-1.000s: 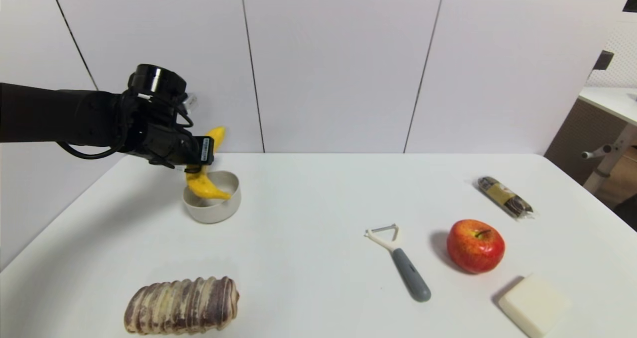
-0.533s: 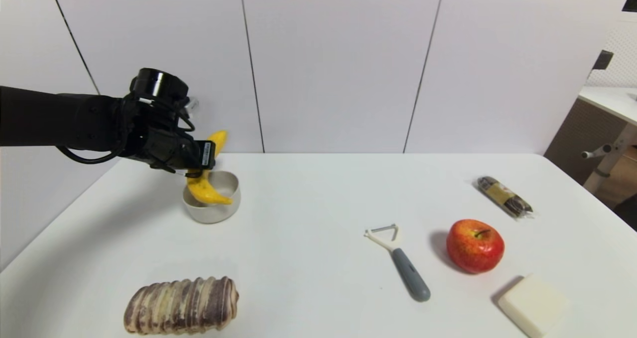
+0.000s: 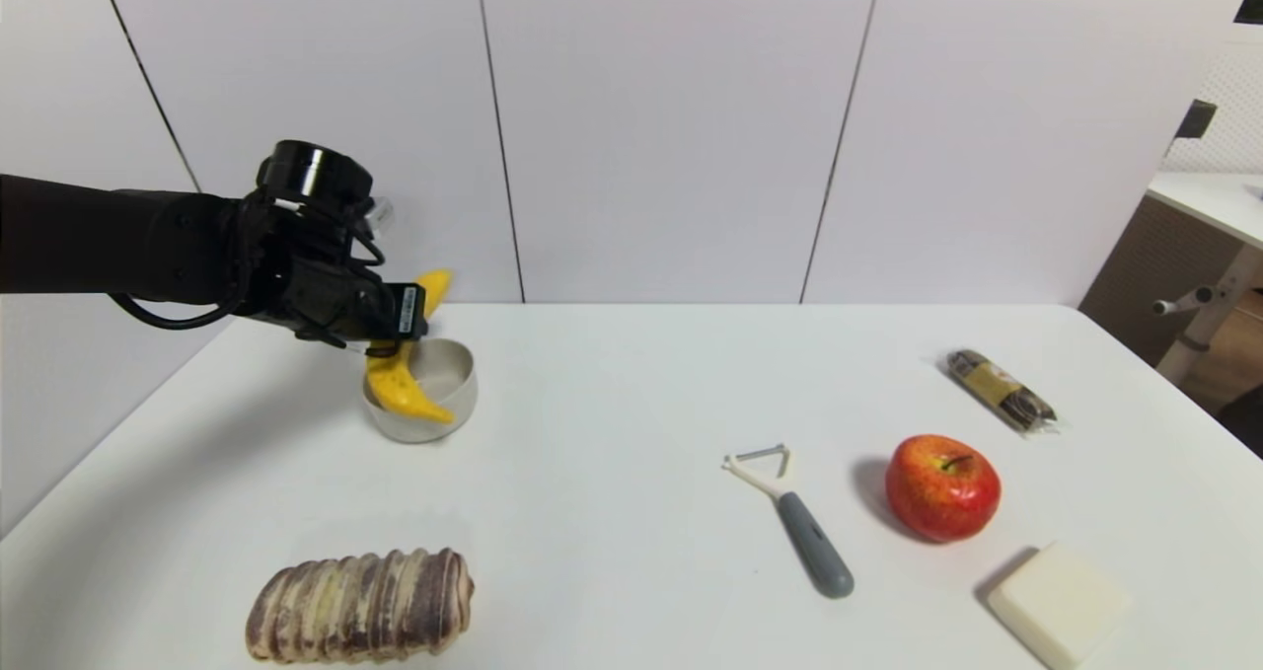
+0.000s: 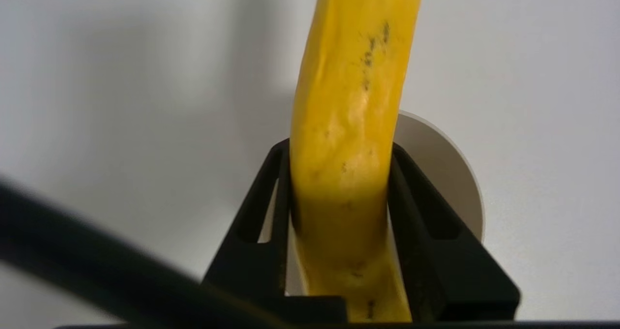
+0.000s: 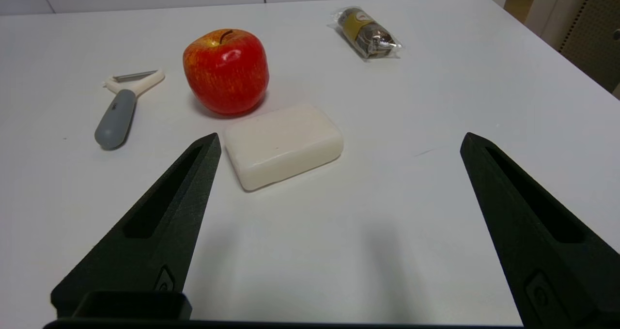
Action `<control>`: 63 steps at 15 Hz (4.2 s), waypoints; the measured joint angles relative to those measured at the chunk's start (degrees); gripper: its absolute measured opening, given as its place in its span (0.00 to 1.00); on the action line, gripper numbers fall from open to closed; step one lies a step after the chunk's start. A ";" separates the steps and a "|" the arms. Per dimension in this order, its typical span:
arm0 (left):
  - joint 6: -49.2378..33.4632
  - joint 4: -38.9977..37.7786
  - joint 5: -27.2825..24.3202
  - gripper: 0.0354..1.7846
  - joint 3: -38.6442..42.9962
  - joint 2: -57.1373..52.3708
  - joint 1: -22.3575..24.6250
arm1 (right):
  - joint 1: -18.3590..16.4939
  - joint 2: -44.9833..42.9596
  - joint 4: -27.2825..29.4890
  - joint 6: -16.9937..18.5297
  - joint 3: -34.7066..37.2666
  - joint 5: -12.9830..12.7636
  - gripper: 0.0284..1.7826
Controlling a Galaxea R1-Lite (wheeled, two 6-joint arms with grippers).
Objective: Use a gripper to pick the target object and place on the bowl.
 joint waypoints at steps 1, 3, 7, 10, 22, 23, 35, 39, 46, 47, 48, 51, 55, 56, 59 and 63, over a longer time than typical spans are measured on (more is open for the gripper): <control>0.11 -0.01 -0.02 0.46 0.17 -0.13 0.00 | 0.01 0.00 0.00 0.00 0.00 0.00 0.96; 0.33 -0.01 0.00 0.57 0.32 -0.35 -0.02 | 0.00 0.00 0.00 0.00 0.00 0.00 0.96; 0.41 -1.00 0.00 0.73 0.37 -0.66 -0.24 | 0.00 0.00 0.00 -0.02 0.00 0.00 0.96; 0.80 -3.67 -0.10 0.80 -0.02 -1.44 -0.40 | 0.01 0.00 0.00 0.00 0.00 0.00 0.96; 12.23 -3.75 0.23 0.92 -2.67 -26.16 0.11 | 0.01 0.00 0.01 0.00 0.00 0.00 0.96; 12.28 -3.58 0.34 0.93 -0.49 -28.92 0.32 | 0.01 0.00 0.00 0.00 0.00 0.00 0.96; 12.03 -12.81 0.34 0.94 57.32 -74.73 5.33 | 0.00 0.00 -0.02 0.01 0.00 0.00 0.96; 12.09 -17.49 0.23 0.94 73.77 -88.26 5.63 | 0.00 0.00 0.00 0.01 0.00 0.00 0.96; 11.02 -22.71 -1.89 0.94 80.36 -89.83 8.08 | 0.01 0.00 0.00 0.01 0.00 0.01 0.96; 10.93 -22.02 -3.33 0.94 80.41 -89.26 9.07 | 0.01 0.00 0.01 -0.02 0.00 0.00 0.96; 10.68 -20.47 -4.01 0.94 80.41 -89.61 9.55 | 0.04 0.00 0.00 0.00 0.00 0.00 0.96; 8.56 -15.09 -4.53 0.94 80.43 -96.87 10.20 | 0.00 0.00 0.00 -0.02 0.00 0.00 0.96; 5.33 -12.73 -3.91 0.94 80.43 -105.90 10.35 | 0.01 0.00 0.00 0.00 0.00 0.01 0.96; 5.24 -12.70 -3.90 0.94 80.43 -106.77 10.35 | 0.01 0.00 0.00 0.00 0.00 0.00 0.96; 5.24 -12.68 -3.88 0.94 80.43 -108.00 10.35 | 0.01 0.00 0.01 0.00 0.00 0.00 0.96; 5.24 -12.68 -3.88 0.94 80.41 -108.26 10.35 | 0.01 0.00 0.00 0.00 0.00 0.00 0.96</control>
